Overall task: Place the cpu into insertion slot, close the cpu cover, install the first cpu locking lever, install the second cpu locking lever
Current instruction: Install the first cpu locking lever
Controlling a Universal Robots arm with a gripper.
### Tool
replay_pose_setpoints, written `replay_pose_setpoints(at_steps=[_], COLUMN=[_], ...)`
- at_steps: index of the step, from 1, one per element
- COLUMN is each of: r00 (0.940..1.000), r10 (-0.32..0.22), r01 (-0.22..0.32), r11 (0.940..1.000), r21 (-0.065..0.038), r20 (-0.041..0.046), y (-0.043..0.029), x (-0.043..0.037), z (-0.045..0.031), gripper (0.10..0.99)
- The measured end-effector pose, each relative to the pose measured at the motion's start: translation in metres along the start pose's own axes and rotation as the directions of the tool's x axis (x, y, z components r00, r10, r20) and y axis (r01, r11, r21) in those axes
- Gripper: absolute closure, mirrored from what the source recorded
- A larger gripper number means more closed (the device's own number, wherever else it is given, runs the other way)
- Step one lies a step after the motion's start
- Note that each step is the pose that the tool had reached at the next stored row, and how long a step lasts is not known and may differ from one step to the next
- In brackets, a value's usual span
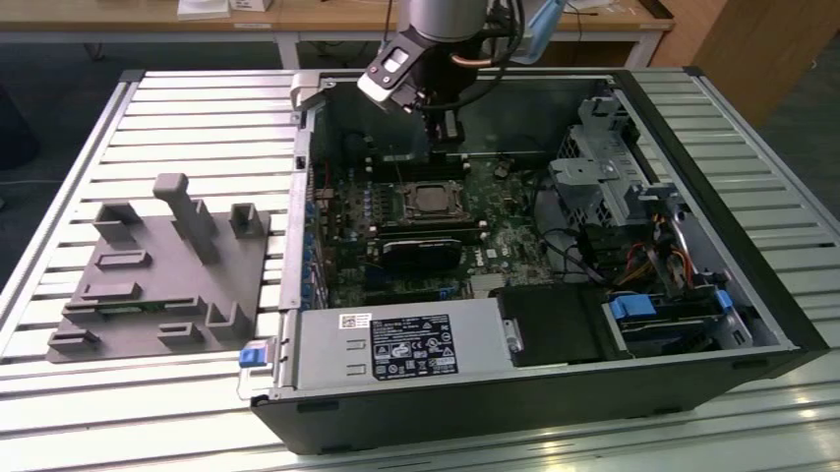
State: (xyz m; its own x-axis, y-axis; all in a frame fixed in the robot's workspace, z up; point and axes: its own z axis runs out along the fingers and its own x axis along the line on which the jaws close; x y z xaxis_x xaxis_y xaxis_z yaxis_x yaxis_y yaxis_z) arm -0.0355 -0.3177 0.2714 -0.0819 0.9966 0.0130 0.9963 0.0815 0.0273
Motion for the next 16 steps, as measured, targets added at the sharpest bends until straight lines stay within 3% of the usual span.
replay_pose_setpoints(at_steps=[5, 16], r00=[0.9975, 0.9885], r10=[-0.07, -0.151], r01=[0.07, 0.151], r11=[0.9975, 0.9885], r21=[0.001, 0.002], r20=[-0.002, -0.0043], y=[0.0, 0.0], x=[0.0, 0.0], z=[0.0, 0.0001], gripper=[0.98, 0.98])
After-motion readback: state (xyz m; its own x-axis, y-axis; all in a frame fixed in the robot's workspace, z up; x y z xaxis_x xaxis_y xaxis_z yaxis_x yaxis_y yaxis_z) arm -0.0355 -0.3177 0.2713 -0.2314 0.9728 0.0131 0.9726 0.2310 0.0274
